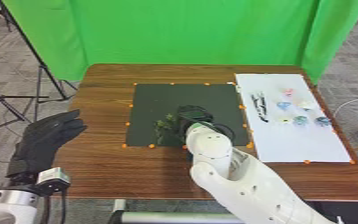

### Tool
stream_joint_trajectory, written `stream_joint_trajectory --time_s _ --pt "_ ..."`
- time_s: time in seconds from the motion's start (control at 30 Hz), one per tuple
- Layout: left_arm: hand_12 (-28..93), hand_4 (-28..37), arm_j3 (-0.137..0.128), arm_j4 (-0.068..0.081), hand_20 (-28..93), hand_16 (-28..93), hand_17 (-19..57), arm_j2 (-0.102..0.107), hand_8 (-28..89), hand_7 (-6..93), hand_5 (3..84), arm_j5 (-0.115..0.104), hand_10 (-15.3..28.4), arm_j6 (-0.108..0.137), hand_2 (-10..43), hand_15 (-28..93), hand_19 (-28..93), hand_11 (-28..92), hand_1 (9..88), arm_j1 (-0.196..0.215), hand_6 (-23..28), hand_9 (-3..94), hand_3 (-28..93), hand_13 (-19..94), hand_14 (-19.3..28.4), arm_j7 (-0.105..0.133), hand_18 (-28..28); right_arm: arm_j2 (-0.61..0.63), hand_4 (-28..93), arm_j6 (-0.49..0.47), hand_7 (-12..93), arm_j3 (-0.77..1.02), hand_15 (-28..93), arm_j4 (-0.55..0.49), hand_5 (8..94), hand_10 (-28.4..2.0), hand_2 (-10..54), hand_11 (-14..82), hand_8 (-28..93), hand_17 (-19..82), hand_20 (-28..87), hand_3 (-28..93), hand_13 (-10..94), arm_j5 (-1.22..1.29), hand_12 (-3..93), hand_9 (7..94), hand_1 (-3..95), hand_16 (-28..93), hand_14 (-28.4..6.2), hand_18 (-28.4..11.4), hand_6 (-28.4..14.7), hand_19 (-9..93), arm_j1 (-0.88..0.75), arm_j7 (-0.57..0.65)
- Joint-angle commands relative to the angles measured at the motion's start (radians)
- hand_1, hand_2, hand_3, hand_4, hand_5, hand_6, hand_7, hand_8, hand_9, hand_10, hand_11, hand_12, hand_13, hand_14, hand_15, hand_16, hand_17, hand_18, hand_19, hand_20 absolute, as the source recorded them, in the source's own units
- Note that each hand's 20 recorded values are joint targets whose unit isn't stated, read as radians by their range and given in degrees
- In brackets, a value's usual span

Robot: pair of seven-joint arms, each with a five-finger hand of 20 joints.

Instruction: Arrange flowers

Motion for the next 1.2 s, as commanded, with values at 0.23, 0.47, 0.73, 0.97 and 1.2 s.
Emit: stream_joint_trajectory --time_s 0.23,0.47,0.73,0.97,1.2 --pt "11 -12.3 -0.015 -0.012 16 -12 -9.5 -0.016 -8 15.3 47.9 -0.002 22.8 0.011 5.2 61 56 38 27.7 0.049 14.5 41.2 83 28 28.3 0.007 21.7 0.036 -21 0.018 24 0.040 65 -0.048 80.8 -17.8 3.3 31.0 -8 37 -2 71 77 0.023 21.1 85.0 30.5 22 -13.5 -28.4 -5.9 93 0.011 0.019" --pt "11 -12.6 -0.023 -0.023 16 -12 -9.5 -0.021 -8 15.3 47.9 -0.010 22.7 0.028 5.5 61 56 38 27.4 0.087 14.6 41.2 83 28 28.3 0.024 21.8 0.163 -21 0.137 23 0.127 66 -0.151 79.1 -19.2 4.4 31.4 -8 38 -5 70 77 -0.024 21.5 82.8 28.9 22 -14.0 -28.4 -6.8 93 0.007 -0.013" --pt "11 -14.0 0.007 -0.019 16 -12 -9.5 -0.005 -8 15.3 47.9 -0.020 22.8 0.035 5.8 61 56 38 27.0 0.074 14.6 41.1 82 28 28.3 0.049 21.8 0.262 -20 0.343 21 0.263 69 -0.098 71.7 -22.1 4.5 31.7 -8 37 -10 72 70 0.059 21.1 74.3 27.9 21 -16.8 -28.4 -9.5 91 -0.038 0.007" --pt "11 -14.3 0.038 -0.010 16 -12 -9.6 0.020 -8 15.3 47.8 -0.029 22.8 0.046 5.6 61 56 38 26.9 0.061 14.6 41.0 82 28 28.3 0.073 21.8 0.330 -21 0.446 23 0.252 72 0.016 65.3 -23.7 3.4 36.7 -8 35 -14 76 62 0.022 20.5 65.2 27.4 19 -18.0 -27.7 -11.8 91 -0.050 0.024" --pt "11 -14.5 0.057 -0.005 16 -12 -9.6 0.036 -8 15.3 47.7 -0.040 22.7 0.045 5.5 61 56 38 26.9 0.043 14.6 41.1 82 28 28.3 0.076 21.8 0.319 -23 0.417 16 0.259 69 0.078 66.1 -23.3 1.1 27.0 -10 35 -15 76 62 -0.005 16.7 64.7 27.6 16 -17.2 -28.1 -13.1 89 -0.093 0.075"
